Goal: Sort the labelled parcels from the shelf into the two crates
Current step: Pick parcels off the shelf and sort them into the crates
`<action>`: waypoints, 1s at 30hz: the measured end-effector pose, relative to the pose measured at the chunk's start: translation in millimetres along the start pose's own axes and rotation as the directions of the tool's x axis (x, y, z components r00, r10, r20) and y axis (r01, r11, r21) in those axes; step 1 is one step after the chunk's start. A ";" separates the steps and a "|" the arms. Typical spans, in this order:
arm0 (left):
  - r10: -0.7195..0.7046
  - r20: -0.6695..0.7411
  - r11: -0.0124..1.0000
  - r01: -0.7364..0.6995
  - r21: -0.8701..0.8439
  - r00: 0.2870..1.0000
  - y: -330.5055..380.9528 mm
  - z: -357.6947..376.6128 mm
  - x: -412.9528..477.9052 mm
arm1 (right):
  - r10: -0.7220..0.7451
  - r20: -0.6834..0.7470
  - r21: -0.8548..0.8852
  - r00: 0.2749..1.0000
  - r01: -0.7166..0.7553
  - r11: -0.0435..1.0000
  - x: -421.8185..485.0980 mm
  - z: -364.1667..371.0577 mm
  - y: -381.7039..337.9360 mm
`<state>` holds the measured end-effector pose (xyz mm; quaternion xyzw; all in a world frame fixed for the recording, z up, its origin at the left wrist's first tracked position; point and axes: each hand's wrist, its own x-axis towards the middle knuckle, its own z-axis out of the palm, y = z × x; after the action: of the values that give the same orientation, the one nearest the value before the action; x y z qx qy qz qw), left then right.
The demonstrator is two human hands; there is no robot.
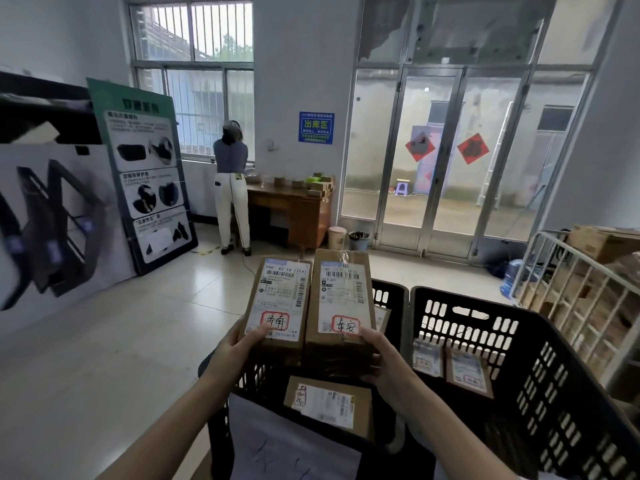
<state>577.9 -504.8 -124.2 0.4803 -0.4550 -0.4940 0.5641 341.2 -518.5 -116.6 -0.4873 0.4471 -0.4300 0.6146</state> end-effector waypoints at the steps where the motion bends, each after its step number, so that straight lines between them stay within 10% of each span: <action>1: -0.002 0.003 1.000 0.002 0.006 1.000 -0.5 -3.7 5.2 | 0.006 -0.008 -0.003 1.000 -0.006 1.000 7.0 1.7 1.3; 30: -0.146 0.242 0.986 0.160 -0.037 0.959 -35.4 -2.3 134.9 | 0.182 -0.426 0.139 0.886 -0.135 0.981 142.7 -44.0 3.7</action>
<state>589.1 -640.6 -154.4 0.4352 -0.4669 -0.6030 0.4786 331.8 -664.9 -144.4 -0.3071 0.5884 -0.4995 0.5567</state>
